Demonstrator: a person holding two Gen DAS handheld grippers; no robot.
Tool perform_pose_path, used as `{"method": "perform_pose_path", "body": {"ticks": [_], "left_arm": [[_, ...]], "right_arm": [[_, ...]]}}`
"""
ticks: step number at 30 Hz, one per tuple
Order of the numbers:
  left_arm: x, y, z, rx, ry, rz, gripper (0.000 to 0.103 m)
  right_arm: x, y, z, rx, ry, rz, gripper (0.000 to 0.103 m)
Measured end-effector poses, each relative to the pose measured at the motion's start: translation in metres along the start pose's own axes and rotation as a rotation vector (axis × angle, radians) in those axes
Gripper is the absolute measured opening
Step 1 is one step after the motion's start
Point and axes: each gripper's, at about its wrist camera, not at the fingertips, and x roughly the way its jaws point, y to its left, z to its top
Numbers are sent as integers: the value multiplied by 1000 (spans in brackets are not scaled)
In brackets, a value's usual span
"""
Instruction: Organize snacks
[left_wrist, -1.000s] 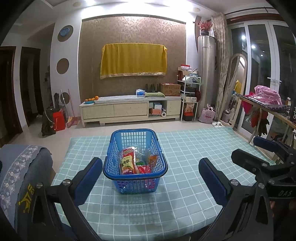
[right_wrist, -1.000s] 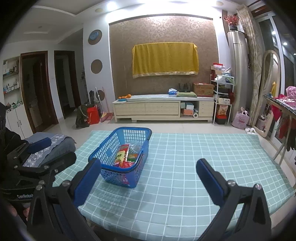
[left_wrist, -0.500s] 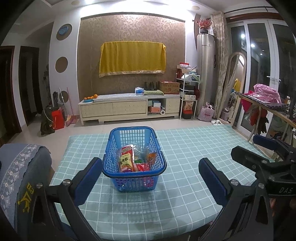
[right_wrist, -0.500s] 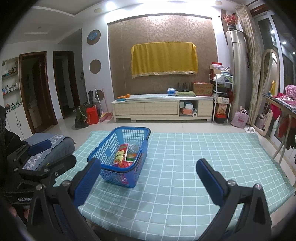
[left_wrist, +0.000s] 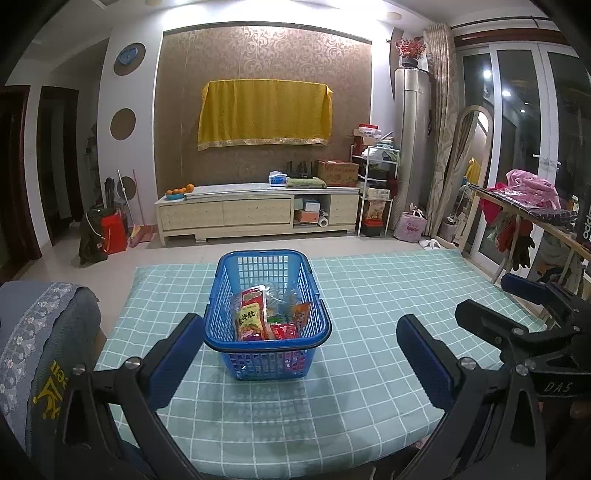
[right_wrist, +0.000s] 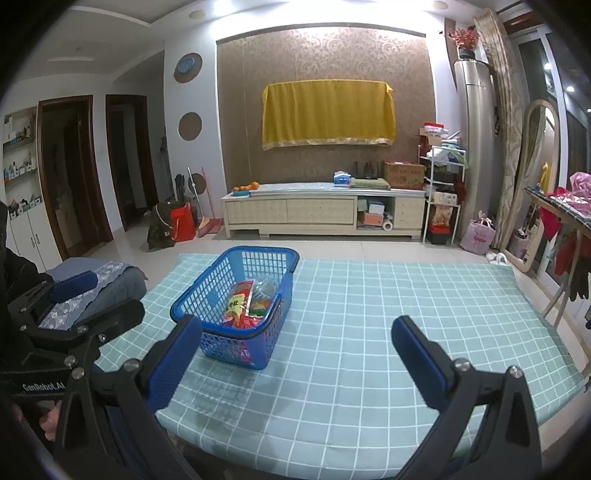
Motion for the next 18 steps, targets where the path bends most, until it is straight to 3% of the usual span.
{"method": "perform_pose_path", "body": {"ticks": [18], "left_arm": [[0,0,-2,-4,12,2,103]], "right_arm": [[3,1,-1,-2,9,0,103]]}}
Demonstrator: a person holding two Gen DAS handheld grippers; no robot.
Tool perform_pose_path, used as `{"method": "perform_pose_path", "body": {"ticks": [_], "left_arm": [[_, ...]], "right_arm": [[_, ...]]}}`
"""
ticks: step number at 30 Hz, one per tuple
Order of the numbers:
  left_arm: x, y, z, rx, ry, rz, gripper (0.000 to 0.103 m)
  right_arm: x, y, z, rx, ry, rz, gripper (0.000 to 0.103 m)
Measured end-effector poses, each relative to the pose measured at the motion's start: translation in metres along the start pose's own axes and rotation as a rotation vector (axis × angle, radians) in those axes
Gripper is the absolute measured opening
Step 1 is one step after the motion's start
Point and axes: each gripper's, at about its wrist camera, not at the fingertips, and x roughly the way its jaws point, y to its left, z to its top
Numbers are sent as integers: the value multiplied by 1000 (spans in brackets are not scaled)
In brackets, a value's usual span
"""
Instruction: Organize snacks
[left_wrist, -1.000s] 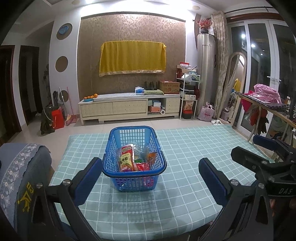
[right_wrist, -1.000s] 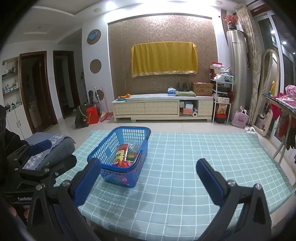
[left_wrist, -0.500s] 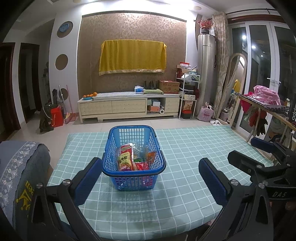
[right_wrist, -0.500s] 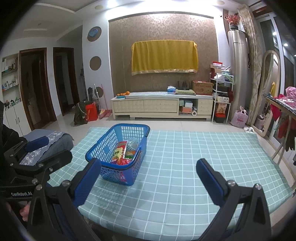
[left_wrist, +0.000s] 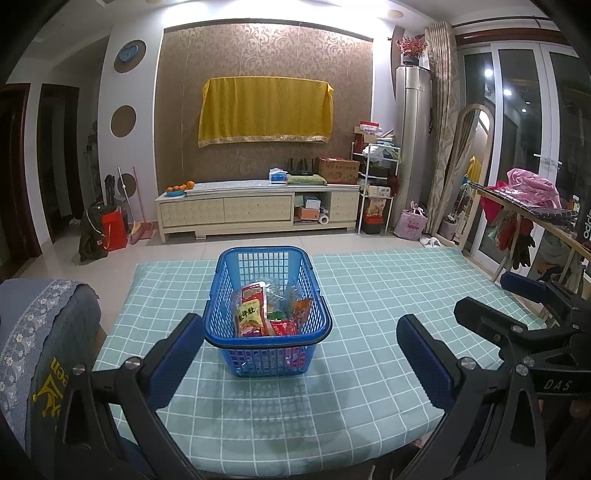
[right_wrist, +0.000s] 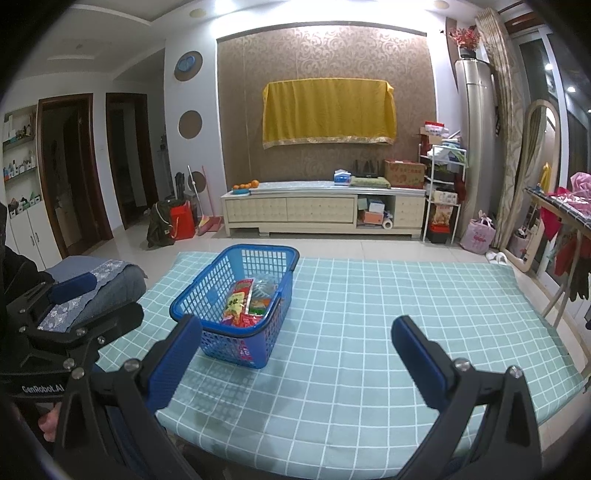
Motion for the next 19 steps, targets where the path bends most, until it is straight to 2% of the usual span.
{"method": "perform_pose_path", "body": {"ticks": [19], "left_arm": [[-2,-4,0,-1,6,-9,103]], "right_arm": [[-1,0,-3,5,8,3,103]]}}
